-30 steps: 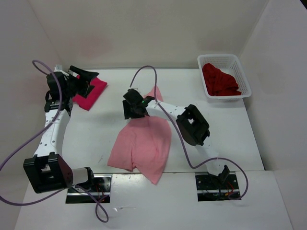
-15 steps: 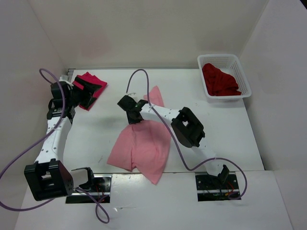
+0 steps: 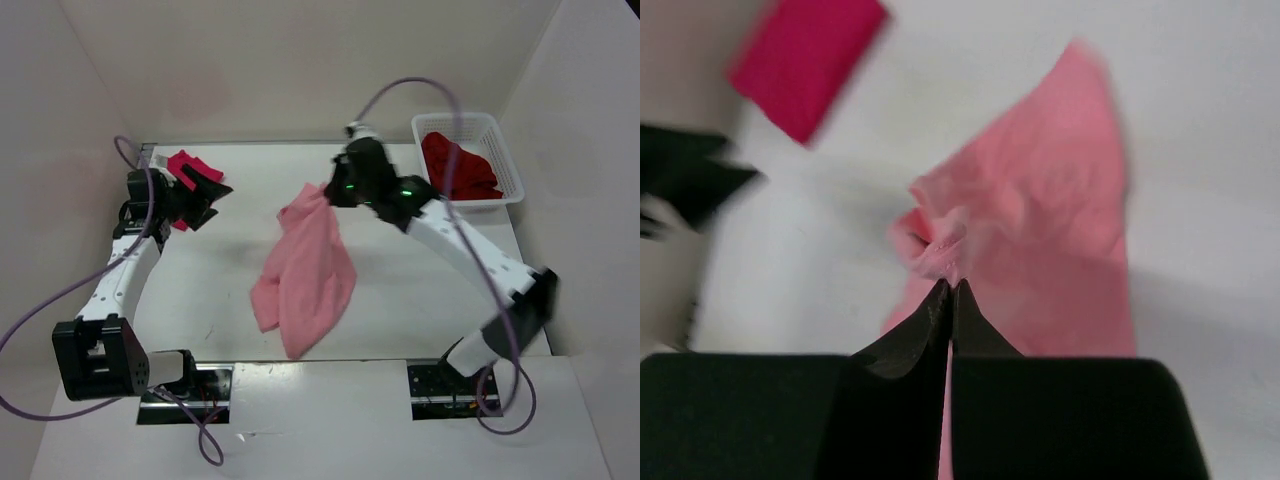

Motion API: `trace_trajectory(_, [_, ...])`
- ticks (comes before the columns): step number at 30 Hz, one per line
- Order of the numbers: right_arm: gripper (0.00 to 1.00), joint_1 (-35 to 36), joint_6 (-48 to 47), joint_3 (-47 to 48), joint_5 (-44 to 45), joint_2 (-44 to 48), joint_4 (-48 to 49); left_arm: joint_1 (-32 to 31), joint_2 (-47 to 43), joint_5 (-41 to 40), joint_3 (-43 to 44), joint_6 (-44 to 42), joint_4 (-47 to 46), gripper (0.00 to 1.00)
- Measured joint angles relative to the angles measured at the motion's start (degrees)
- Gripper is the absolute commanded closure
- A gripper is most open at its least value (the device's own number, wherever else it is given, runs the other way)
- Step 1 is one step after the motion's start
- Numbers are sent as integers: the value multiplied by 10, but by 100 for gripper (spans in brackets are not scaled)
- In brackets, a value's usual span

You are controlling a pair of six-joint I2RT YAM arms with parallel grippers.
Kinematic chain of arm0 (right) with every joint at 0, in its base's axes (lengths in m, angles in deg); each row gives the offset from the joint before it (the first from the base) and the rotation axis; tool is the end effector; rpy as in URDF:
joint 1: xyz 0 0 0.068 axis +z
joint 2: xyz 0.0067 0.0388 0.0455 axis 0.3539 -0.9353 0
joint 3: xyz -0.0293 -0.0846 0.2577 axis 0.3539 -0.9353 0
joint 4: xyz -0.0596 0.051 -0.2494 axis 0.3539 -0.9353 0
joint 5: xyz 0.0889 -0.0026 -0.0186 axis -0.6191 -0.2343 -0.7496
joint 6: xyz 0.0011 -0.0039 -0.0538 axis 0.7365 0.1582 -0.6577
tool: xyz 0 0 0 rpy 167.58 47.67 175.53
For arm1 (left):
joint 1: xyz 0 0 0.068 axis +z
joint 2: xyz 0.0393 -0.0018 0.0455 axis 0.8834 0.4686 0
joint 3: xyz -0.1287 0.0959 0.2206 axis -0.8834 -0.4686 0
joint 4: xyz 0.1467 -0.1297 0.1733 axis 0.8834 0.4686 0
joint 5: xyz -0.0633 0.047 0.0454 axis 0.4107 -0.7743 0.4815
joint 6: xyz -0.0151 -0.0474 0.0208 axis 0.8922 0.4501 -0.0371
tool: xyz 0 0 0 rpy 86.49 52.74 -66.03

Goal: Fold and stack the t-shirts
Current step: Flatten out the tshirt

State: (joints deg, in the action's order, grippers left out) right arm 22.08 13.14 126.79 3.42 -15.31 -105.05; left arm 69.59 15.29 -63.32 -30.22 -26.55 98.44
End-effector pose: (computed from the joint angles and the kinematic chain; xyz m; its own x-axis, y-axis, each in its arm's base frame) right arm 0.2740 0.2455 0.3708 -0.6472 0.0701 -0.7591 -0.2809 0.9038 0.3229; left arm 0.2862 0.0231 0.3099 -0.4456 -0.8128 -0.3754 -0.2028 0.5000 -0.8419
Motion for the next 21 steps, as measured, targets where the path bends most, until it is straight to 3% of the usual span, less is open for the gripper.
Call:
trace_trajectory(4, [100,-183,5,-148,-77,225,45,-60,43,-2,-13,-33,2,12])
trace_trajectory(7, [100,-288,4,-245,-121,314,41,-112,79,-10,-35,-53,9,12])
trace_trajectory(13, [100,-321,9,-356,-186,305,8,-208,134,-42,-63,-75,44,12])
trace_trajectory(21, [100,-325,24,-370,-222,301,11,-251,152,-129,-77,-106,108,12])
